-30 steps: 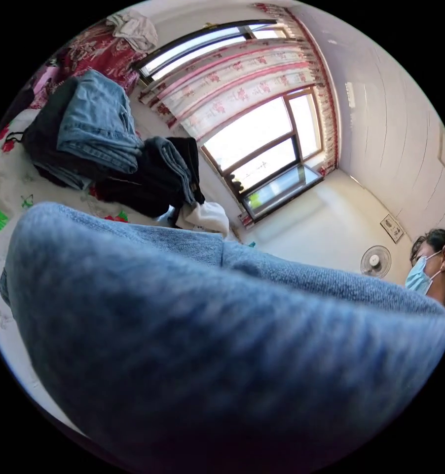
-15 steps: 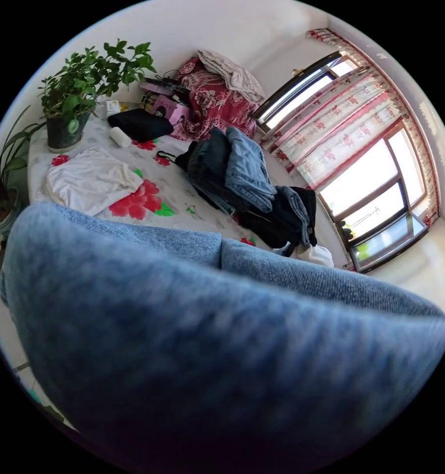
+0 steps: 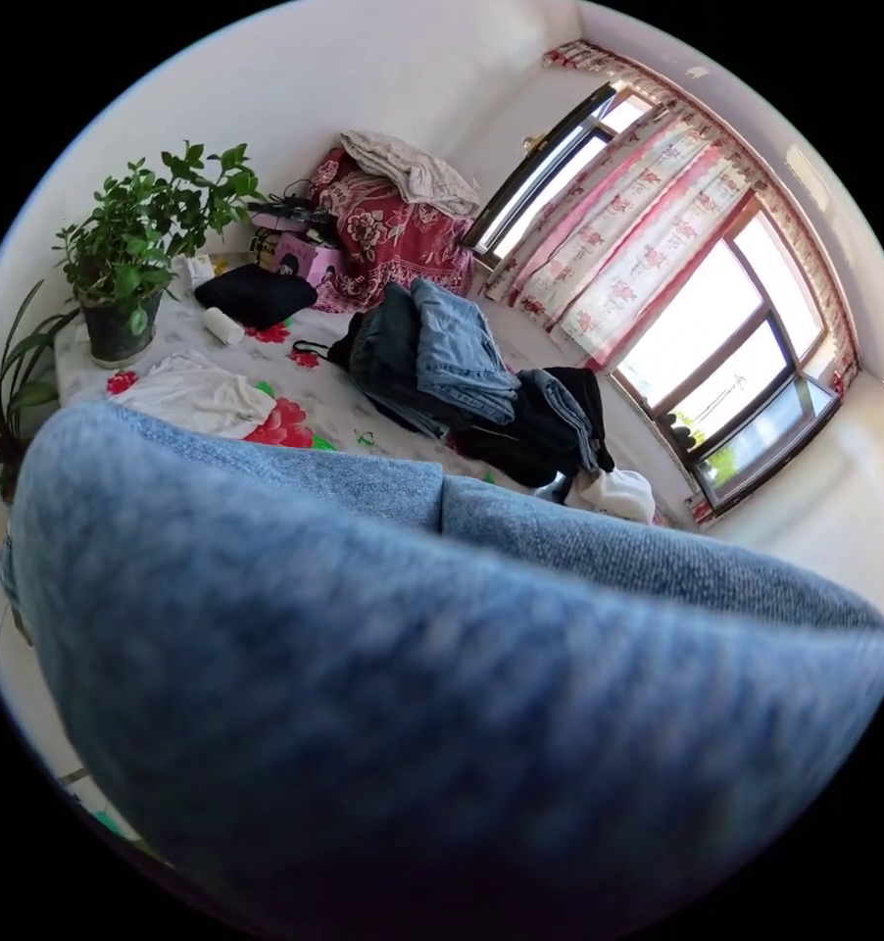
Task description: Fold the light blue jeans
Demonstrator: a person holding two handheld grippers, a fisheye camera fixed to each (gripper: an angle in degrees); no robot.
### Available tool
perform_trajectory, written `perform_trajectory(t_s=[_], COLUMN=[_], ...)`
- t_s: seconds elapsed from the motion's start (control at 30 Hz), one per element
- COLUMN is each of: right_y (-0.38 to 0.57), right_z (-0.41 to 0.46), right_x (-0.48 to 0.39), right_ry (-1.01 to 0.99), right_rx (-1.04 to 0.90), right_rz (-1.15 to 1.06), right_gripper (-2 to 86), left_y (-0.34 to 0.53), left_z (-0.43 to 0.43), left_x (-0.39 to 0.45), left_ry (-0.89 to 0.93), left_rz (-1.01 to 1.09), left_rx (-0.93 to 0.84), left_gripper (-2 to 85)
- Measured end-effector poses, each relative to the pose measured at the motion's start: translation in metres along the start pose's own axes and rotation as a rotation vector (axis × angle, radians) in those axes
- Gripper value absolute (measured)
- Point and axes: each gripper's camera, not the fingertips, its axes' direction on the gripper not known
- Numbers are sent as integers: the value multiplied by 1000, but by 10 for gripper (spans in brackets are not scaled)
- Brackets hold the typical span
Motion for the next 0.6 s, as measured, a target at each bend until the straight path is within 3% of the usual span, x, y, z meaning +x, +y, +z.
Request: perform_trajectory(t_s=[0.07, 0.17, 0.33, 0.47, 0.6], right_y=[-15, -22, -28, -56, -124], right_z=[-16, -98, -267, -353, -330], right_x=[11, 35, 41, 35, 57], right_ry=[-71, -92, 218, 383, 430], right_rx=[-54, 145, 387, 476, 417], right_rz=[12, -10, -108, -90, 29], right_gripper=[18, 4, 2, 11, 45], left_y=[-1, -6, -13, -5, 21], left_z=[-10, -16, 7, 112, 225], left_x=[7, 14, 21, 14, -6], left_ry=[-51, -116, -41, 58, 72], left_rz=[57, 146, 255, 195, 9], left_rx=[-26, -108, -301, -537, -736], left_gripper=[147, 143, 134, 122, 110])
